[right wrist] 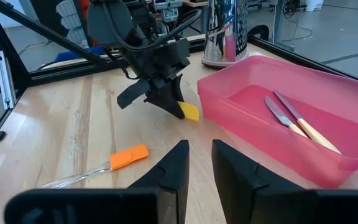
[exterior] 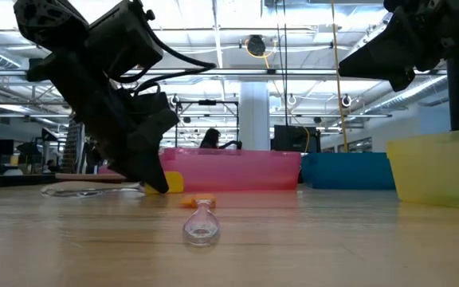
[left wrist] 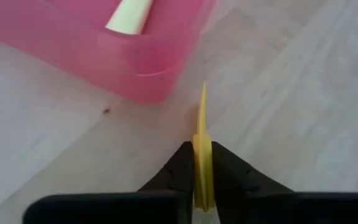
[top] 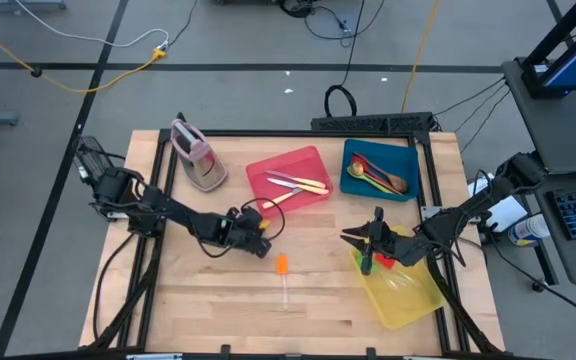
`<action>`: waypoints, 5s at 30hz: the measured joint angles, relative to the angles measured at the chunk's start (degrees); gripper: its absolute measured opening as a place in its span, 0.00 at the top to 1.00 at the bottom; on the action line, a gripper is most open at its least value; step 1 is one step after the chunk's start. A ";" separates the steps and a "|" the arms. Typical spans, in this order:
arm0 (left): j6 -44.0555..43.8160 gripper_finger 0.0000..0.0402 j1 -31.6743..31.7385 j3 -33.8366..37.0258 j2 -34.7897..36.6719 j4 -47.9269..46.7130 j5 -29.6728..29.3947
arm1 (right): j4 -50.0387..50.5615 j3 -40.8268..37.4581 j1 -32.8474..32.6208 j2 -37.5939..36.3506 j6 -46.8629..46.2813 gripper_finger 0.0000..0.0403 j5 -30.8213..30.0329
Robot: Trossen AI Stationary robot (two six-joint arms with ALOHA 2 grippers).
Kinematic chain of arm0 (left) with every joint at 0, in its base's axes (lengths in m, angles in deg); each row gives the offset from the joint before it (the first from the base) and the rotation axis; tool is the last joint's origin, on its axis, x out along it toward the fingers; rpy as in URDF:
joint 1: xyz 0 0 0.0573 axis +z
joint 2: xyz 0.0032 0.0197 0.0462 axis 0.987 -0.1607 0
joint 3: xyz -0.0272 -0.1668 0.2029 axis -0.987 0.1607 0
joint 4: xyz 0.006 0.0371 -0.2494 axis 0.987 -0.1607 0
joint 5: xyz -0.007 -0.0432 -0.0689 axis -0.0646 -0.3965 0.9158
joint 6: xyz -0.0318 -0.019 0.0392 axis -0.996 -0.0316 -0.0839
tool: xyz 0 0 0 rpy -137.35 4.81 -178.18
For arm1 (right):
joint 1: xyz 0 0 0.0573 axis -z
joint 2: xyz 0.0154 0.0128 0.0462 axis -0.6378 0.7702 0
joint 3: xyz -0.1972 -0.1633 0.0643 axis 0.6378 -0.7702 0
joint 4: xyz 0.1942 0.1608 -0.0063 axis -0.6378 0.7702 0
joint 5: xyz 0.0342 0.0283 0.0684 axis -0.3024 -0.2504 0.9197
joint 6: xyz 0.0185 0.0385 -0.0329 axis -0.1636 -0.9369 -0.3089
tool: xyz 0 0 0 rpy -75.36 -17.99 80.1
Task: Pick & Place Kitchen Items
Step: Put the yellow spatula into the yellow bin
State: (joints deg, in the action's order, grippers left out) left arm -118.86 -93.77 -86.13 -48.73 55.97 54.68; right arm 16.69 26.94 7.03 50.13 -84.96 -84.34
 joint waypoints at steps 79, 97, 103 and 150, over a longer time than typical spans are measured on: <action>45.62 0.95 -8.72 0.04 6.73 64.86 -2.73 | -55.58 23.23 17.35 45.55 15.55 0.97 33.88; 45.24 0.74 -10.27 0.02 6.73 62.27 -0.73 | -46.13 23.17 15.65 45.55 14.53 0.99 35.95; 45.22 0.74 -10.27 0.00 6.73 62.14 -0.76 | -43.42 23.17 15.54 45.57 13.88 0.99 35.95; 43.63 0.99 -10.36 -0.11 6.88 55.56 -5.42 | -29.49 22.97 15.54 35.56 13.27 0.98 35.55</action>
State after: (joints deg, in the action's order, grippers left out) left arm -75.23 -104.13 -86.24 -41.84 111.53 49.26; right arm -12.79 49.91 22.57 85.69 -71.69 -48.79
